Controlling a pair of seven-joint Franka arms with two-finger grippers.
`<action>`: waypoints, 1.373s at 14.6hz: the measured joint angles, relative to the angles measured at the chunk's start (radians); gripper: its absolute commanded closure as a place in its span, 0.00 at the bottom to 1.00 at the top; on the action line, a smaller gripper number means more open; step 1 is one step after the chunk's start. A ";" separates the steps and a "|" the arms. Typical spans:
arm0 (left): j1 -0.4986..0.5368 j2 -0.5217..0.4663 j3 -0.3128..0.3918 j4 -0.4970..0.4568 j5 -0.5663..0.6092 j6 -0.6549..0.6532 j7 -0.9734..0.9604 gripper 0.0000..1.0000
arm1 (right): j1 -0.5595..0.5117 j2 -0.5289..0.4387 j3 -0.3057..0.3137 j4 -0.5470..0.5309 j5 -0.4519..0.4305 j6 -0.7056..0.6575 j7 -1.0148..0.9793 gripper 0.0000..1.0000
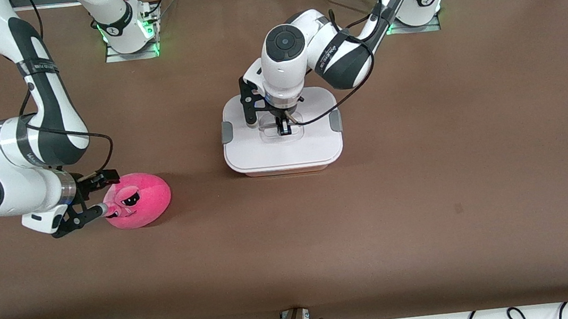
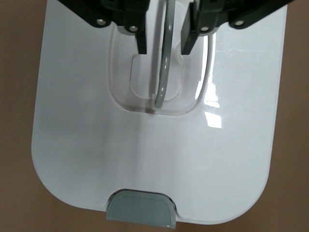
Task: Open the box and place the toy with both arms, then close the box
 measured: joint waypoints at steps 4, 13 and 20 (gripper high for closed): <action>0.000 0.000 -0.001 0.005 0.000 -0.002 0.004 1.00 | 0.000 0.000 0.001 -0.058 0.014 0.129 -0.009 0.00; 0.006 -0.040 0.003 0.152 0.000 -0.131 0.004 1.00 | 0.001 -0.001 0.038 -0.115 0.057 0.332 -0.012 0.93; 0.030 -0.053 0.007 0.265 -0.002 -0.305 0.003 1.00 | 0.003 -0.004 0.066 -0.109 0.058 0.341 -0.012 1.00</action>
